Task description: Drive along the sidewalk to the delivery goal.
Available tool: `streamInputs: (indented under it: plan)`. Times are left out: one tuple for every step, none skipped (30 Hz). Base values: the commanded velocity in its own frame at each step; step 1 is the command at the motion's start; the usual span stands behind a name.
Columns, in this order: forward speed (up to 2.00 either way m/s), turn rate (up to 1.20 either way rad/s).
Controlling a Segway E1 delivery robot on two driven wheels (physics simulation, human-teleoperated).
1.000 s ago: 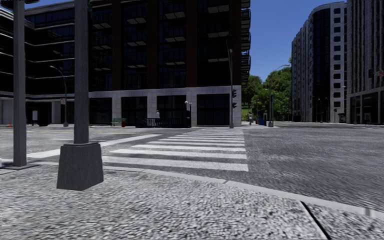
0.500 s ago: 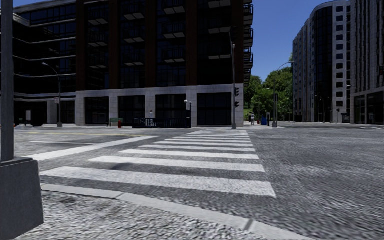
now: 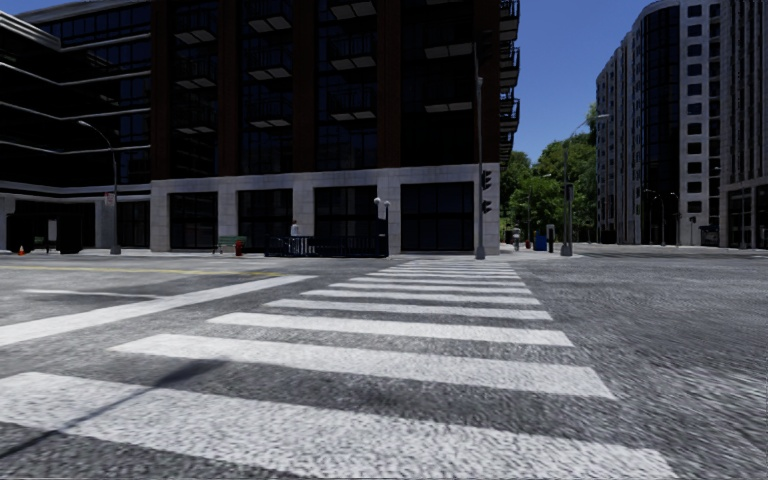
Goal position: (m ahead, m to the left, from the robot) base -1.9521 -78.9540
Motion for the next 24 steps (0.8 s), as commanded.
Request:
streamInputs:
  plan:
    - [2.00, 0.00]
    - [2.00, 0.00]
    - [2.00, 0.00]
    - [2.00, 0.00]
    - [2.00, 0.00]
    - [2.00, 0.00]
    - [2.00, 0.00]
    - [2.00, 0.00]
    - [2.00, -0.02]
    - [2.00, -0.23]
    - [2.00, -0.40]
    - [2.00, -0.40]
    - [2.00, -0.44]
    - [2.00, -0.45]
    - [2.00, -0.40]
    - [2.00, -0.40]
    - [2.00, -0.22]
    - [2.00, -0.04]
    - [2.00, 0.00]
    - [2.00, 0.00]
    - [2.00, 0.00]
    - [2.00, 0.00]
    - [2.00, 0.00]
    - [2.00, 0.00]
